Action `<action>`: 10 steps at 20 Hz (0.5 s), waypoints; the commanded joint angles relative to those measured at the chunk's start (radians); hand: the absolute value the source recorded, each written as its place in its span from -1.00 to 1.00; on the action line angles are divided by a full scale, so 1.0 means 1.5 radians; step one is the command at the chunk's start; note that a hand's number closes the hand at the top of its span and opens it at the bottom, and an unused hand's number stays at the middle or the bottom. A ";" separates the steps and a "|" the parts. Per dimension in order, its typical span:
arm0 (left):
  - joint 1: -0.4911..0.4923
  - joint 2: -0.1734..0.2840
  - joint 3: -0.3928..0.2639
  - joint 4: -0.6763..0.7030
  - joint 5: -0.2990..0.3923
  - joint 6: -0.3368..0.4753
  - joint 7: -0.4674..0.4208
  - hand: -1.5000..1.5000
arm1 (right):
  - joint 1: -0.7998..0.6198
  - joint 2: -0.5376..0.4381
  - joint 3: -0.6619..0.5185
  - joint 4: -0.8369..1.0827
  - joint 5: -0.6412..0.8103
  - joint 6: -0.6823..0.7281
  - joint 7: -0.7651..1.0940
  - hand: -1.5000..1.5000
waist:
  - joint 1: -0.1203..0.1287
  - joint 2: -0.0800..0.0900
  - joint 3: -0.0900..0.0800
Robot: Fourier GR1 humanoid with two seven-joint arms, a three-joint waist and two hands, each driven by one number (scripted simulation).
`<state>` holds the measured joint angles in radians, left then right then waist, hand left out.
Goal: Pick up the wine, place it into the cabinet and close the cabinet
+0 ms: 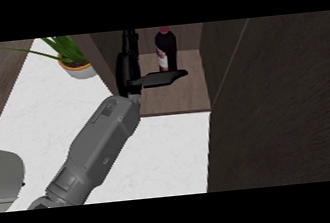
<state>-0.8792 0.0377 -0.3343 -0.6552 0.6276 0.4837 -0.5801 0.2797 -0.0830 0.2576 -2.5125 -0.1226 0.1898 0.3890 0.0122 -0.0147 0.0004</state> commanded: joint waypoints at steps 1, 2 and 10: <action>0.068 -0.003 -0.036 -0.124 -0.013 0.038 0.047 -1.00 | 0.038 -0.015 0.000 -0.142 -0.044 -0.009 0.065 -1.00 | 0.006 -0.004 0.000; 0.078 0.008 -0.040 -0.142 -0.019 0.026 0.042 -1.00 | 0.046 -0.003 0.020 -0.144 -0.040 -0.011 0.049 -1.00 | 0.000 -0.001 0.000; 0.266 0.023 -0.124 -0.398 -0.048 0.083 0.090 -1.00 | 0.052 -0.012 0.011 -0.147 -0.039 -0.013 0.040 -1.00 | -0.001 0.000 0.000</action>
<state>-0.5861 0.0590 -0.4665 -1.0932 0.5826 0.5583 -0.4792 0.3006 -0.0826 0.2759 -2.5129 -0.1145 0.1799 0.3638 0.0163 -0.0158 0.0004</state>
